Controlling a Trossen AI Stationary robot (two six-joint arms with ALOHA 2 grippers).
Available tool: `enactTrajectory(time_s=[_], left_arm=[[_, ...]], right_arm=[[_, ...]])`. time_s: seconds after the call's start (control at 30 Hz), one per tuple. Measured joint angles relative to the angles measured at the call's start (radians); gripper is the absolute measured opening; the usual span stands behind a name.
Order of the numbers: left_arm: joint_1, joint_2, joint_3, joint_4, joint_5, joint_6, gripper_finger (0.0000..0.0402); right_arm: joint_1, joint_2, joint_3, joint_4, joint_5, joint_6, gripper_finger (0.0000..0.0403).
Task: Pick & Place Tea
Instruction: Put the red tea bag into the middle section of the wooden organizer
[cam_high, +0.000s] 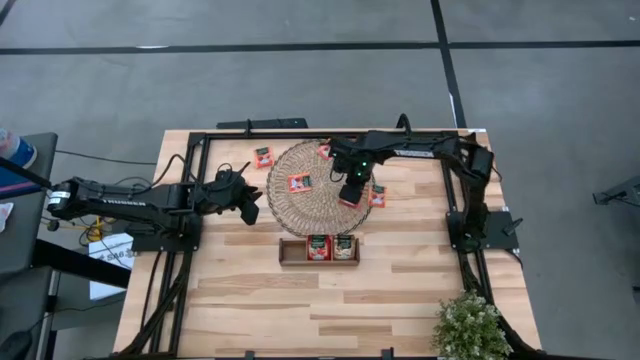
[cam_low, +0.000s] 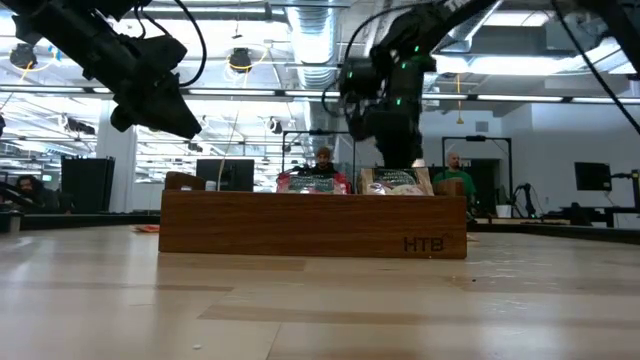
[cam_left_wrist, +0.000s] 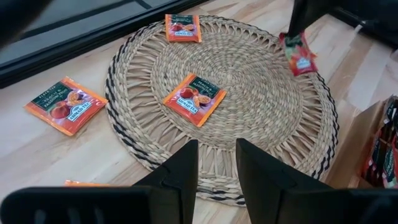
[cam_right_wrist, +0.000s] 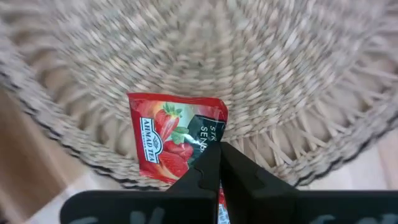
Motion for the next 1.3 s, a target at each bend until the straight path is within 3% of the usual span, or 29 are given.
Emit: enactTrajectory(time_s=[0.33,0.6,0.87,1.07,1.3], left_arm=[[0.0,0.0,0.0,0.004,0.0,0.001,0.0099],[0.0,0.0,0.0,0.004,0.0,0.015,0.0099],[0.0,0.0,0.0,0.004,0.023,0.015,0.0099],[0.0,0.0,0.0,0.009,0.105,-0.032,0.0099],[-0.002,0.009,0.0,0.198,0.333,-0.052,0.0099]], right_arm=[[0.115,-0.161,0.02,-0.008,0.024,0.061,0.0],[0.262,-0.172,0.151,-0.014,0.111,0.069,0.0],[0.344,-0.171,0.184,0.0,0.185,0.175,0.0],[0.405,-0.171,0.184,0.0,0.232,0.206,0.0],[0.475,-0.171,0.183,0.036,0.268,0.21,0.0]])
